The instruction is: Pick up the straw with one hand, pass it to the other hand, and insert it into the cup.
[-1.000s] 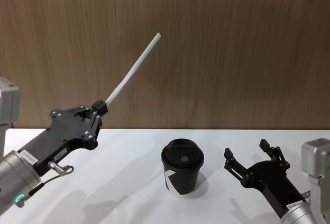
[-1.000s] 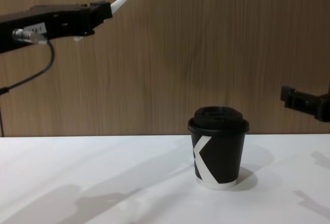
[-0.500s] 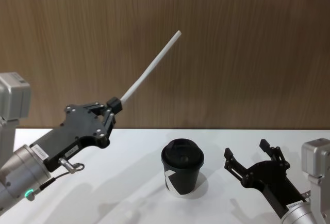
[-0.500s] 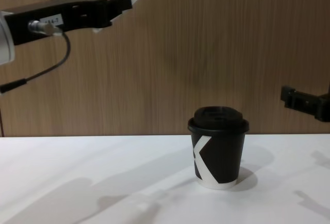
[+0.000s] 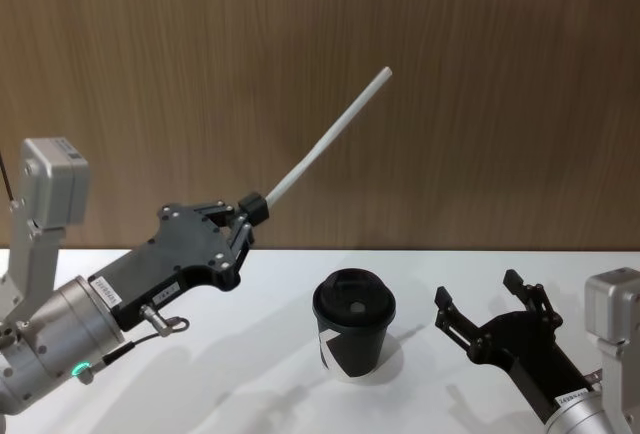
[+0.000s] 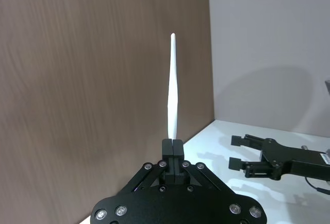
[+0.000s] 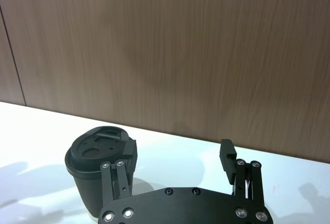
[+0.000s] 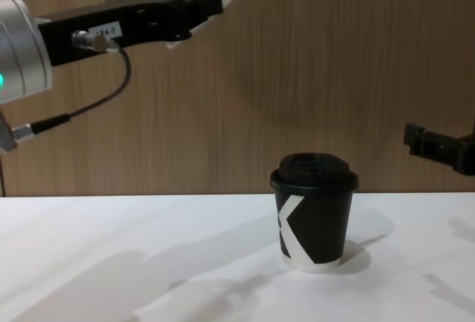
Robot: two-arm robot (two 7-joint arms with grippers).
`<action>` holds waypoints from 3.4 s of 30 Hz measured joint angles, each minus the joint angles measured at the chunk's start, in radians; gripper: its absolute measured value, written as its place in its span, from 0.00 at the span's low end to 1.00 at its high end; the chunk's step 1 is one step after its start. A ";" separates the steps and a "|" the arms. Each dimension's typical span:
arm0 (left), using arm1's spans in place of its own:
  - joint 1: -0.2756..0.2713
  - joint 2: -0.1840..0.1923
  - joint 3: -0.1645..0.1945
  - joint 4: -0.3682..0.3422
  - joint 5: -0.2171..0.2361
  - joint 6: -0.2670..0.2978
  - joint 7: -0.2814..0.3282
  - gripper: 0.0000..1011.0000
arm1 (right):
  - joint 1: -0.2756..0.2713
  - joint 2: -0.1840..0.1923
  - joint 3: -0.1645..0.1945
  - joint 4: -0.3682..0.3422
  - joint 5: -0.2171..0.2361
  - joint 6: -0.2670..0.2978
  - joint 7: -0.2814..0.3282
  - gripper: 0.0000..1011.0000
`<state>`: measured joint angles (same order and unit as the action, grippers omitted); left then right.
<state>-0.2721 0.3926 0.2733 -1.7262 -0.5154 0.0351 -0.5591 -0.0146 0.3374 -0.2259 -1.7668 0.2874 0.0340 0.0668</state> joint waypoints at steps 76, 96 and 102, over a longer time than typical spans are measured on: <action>-0.034 -0.003 0.037 0.033 -0.022 0.007 -0.036 0.00 | 0.155 -0.264 0.261 -0.321 0.932 0.893 -0.150 0.99; -0.034 -0.003 0.037 0.033 -0.022 0.007 -0.036 0.00 | 0.190 -0.041 0.173 -0.281 0.838 0.858 0.150 0.99; -0.034 -0.003 0.037 0.033 -0.022 0.007 -0.036 0.00 | 0.217 0.002 0.152 -0.261 0.822 0.843 0.220 0.99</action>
<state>-0.3061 0.3895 0.3107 -1.6935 -0.5377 0.0421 -0.5956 0.2025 0.3390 -0.0736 -2.0281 1.1095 0.8774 0.2868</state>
